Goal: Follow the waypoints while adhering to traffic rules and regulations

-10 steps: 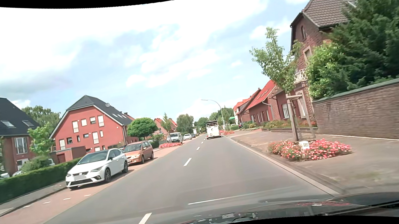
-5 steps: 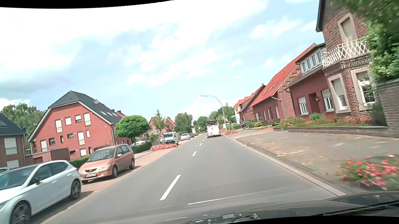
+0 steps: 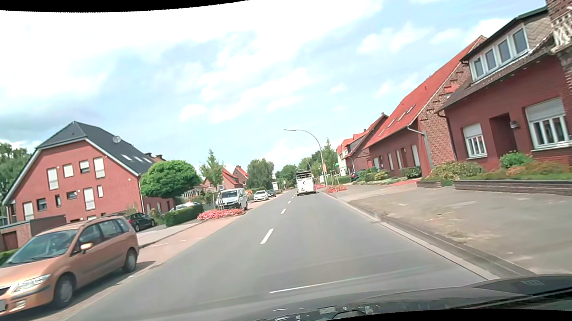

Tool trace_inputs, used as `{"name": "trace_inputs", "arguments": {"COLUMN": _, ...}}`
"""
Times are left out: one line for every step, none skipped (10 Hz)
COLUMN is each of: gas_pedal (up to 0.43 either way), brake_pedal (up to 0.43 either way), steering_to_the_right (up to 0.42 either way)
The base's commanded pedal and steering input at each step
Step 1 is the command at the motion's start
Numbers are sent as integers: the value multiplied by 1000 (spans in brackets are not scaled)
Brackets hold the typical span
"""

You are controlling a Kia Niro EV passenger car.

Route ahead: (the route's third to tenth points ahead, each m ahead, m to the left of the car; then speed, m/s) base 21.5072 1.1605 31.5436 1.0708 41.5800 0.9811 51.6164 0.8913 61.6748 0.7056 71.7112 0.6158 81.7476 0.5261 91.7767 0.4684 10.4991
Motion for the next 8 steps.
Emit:
{"name": "trace_inputs", "arguments": {"gas_pedal": 150, "brake_pedal": 0, "steering_to_the_right": 0}}
{"name": "trace_inputs", "arguments": {"gas_pedal": 150, "brake_pedal": 0, "steering_to_the_right": 0}}
{"name": "trace_inputs", "arguments": {"gas_pedal": 150, "brake_pedal": 0, "steering_to_the_right": 0}}
{"name": "trace_inputs", "arguments": {"gas_pedal": 150, "brake_pedal": 0, "steering_to_the_right": -3}}
{"name": "trace_inputs", "arguments": {"gas_pedal": 150, "brake_pedal": 0, "steering_to_the_right": -6}}
{"name": "trace_inputs", "arguments": {"gas_pedal": 150, "brake_pedal": 0, "steering_to_the_right": -5}}
{"name": "trace_inputs", "arguments": {"gas_pedal": 150, "brake_pedal": 0, "steering_to_the_right": -5}}
{"name": "trace_inputs", "arguments": {"gas_pedal": 150, "brake_pedal": 0, "steering_to_the_right": -4}}
